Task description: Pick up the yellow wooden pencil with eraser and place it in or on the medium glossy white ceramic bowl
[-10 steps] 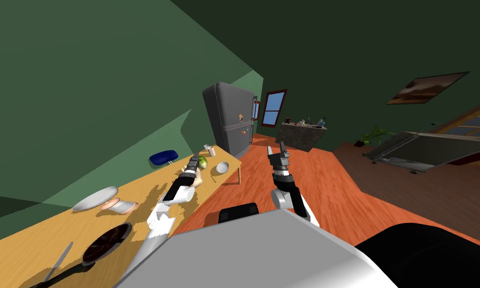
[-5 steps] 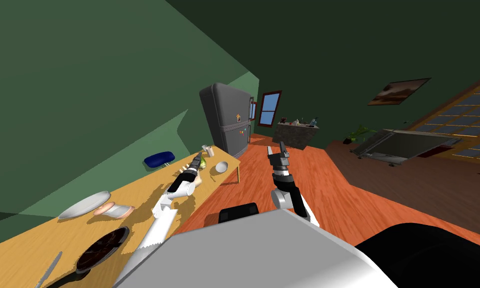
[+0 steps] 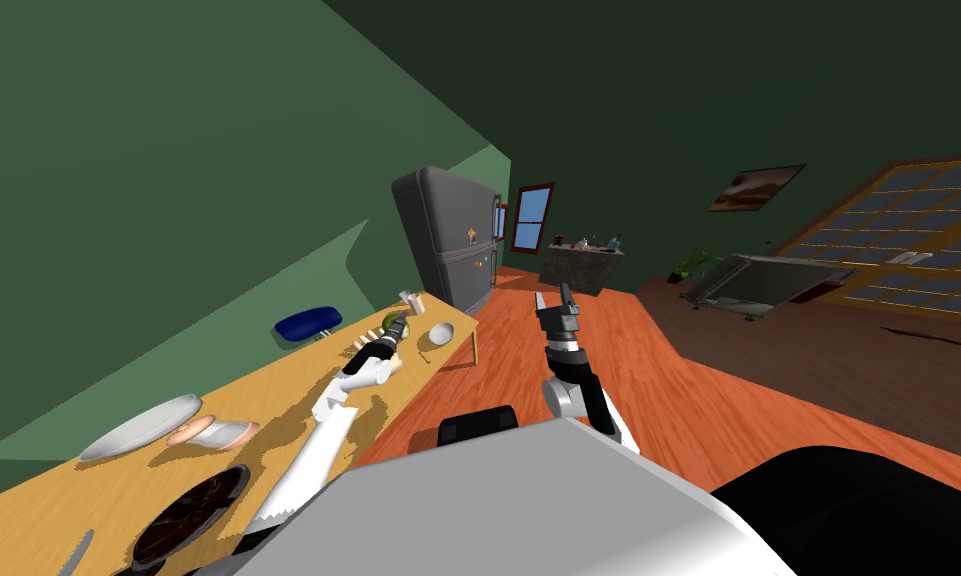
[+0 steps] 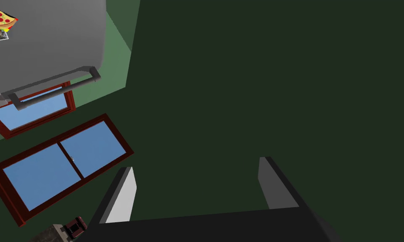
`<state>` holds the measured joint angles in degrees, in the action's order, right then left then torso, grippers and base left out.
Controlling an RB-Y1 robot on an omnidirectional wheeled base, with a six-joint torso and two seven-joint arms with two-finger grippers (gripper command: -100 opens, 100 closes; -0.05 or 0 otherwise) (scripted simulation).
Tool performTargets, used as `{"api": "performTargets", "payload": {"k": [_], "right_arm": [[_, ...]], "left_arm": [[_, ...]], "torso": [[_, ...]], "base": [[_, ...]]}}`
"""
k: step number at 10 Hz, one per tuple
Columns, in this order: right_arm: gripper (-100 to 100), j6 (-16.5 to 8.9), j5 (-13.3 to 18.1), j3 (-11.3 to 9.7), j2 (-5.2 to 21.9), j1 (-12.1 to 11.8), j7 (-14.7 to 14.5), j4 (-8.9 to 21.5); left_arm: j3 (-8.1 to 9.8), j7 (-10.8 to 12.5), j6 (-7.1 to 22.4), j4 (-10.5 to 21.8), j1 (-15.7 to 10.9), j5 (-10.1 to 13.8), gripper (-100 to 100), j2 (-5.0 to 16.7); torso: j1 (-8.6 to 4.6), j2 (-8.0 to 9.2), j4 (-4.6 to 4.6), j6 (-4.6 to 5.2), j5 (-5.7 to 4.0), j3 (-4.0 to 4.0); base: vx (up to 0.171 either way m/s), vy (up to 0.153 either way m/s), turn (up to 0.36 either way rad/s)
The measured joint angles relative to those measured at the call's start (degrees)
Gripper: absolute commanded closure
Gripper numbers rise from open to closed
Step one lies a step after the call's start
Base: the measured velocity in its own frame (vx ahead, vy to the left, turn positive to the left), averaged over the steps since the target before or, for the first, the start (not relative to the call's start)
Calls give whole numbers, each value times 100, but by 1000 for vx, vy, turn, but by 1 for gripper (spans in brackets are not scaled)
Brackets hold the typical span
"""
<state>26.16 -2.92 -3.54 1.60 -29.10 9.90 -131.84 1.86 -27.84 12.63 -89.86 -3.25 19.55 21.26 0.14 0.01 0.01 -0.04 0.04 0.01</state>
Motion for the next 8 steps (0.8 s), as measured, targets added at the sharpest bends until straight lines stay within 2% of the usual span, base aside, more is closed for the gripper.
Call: {"api": "performTargets", "payload": {"k": [5, 6, 8], "right_arm": [[0, 0, 0, 0, 0, 0, 0, 0], [0, 0, 0, 0, 0, 0, 0, 0], [0, 0, 0, 0, 0, 0, 0, 0]], "left_arm": [[-8, -388, 790, 865, -467, 182, -100, 92], [-13, -435, 982, 990, -516, 269, -100, 181], [2, -555, 1385, 1245, -673, 285, -100, 189]], "torso": [[-5, -5, -1, 2, -1, -3], [-3, -6, -1, -2, -1, -3], [-5, -8, -2, -1, -1, -5]], "base": [[-16, 13, -91], [-8, 13, -115], [-2, 6, -40]]}}
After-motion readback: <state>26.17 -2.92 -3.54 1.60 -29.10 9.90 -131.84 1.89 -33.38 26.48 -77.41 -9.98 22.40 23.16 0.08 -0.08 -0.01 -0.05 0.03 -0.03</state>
